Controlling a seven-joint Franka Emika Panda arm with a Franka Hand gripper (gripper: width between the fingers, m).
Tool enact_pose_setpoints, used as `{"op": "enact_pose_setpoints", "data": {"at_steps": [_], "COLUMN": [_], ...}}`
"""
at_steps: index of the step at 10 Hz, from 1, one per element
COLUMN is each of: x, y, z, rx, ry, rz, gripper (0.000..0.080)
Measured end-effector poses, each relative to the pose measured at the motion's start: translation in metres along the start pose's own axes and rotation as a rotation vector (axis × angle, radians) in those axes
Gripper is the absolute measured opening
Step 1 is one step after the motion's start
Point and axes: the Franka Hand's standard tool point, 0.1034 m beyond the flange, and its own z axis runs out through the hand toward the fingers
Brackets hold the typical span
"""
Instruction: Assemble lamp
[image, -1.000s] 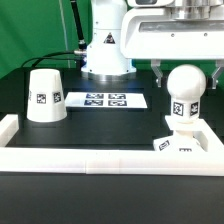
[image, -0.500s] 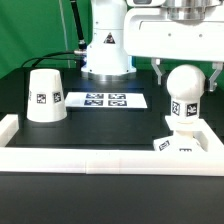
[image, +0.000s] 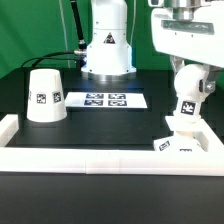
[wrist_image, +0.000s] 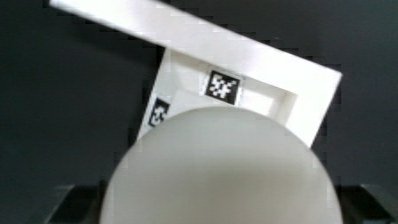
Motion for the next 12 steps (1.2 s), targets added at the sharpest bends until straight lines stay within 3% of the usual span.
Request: {"op": "enact_pose_setpoints", "data": {"at_steps": [4,6,12], "x": [-0.0019,-0.0039,-0.002], "y": [-0.0028,-0.0038,-0.0036], "z": [0.0001,-0.0031,-0.0014], "rx": [0.017,-0.007,0.003], "ry": [-0.034,-0.039,-0.042], "rz": [0.207,0.01,-0.446], "gripper": [0.058,0.0686,0.0699]}}
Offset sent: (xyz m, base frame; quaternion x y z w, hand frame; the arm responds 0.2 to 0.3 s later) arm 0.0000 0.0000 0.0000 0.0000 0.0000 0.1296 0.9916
